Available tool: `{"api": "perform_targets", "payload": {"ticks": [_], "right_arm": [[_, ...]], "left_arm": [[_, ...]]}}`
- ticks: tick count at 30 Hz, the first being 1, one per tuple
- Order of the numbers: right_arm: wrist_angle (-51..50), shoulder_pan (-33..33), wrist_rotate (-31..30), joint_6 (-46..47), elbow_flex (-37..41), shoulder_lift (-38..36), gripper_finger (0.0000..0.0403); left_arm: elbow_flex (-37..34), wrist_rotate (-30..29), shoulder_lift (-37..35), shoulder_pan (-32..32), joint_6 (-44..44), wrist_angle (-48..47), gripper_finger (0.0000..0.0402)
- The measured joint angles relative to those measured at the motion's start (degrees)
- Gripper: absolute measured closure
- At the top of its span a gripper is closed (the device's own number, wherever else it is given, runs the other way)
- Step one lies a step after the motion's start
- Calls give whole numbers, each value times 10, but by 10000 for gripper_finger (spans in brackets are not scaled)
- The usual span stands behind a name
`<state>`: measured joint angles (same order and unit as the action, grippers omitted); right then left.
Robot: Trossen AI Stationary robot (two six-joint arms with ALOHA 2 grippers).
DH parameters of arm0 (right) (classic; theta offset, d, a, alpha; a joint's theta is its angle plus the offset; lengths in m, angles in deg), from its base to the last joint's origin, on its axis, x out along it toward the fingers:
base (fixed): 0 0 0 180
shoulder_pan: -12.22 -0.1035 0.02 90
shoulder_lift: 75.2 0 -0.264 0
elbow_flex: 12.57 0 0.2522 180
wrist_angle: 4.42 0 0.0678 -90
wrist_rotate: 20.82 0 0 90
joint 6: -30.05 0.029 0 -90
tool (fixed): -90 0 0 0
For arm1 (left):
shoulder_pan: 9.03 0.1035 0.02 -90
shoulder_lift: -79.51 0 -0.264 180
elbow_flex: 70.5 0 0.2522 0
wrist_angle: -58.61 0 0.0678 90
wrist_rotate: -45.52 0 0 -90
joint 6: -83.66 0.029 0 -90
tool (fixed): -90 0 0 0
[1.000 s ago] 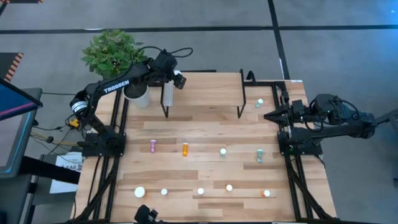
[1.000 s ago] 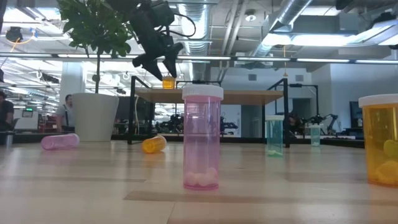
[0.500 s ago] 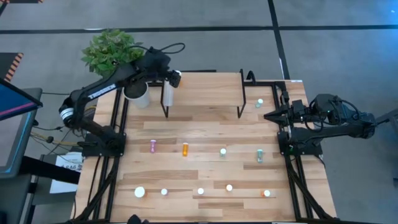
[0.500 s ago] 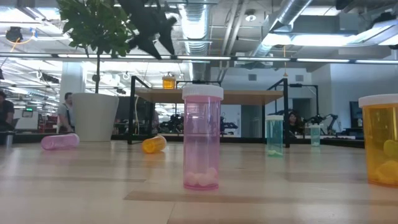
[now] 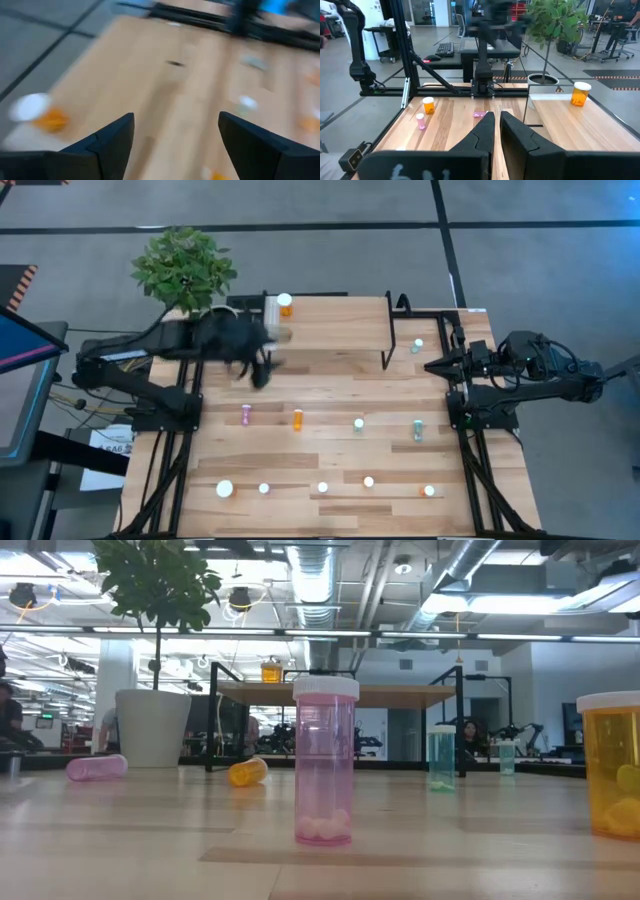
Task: Pick and place medicine bottles onto shelf by color
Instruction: Put the top right green pill bottle on the shelf
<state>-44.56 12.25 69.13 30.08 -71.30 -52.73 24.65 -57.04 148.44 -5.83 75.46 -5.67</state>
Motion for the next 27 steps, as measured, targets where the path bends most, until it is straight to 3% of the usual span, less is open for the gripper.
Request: {"api": "perform_targets", "payload": {"ticks": [2,6,15,21,27], "right_arm": [[0,0,0,0,0,0,347],[0,0,0,0,0,0,347],[0,0,0,0,0,0,347],[0,0,0,0,0,0,347],[0,0,0,0,0,0,347]], "left_arm": [[0,-21,-20,-59,-8,-51,125],[0,-56,-45,-174,-118,-135,125],[0,-173,-15,-460,-337,-195,125],[0,-224,39,-572,-470,-237,125],[-1,-225,101,-608,-552,-257,125]]}}
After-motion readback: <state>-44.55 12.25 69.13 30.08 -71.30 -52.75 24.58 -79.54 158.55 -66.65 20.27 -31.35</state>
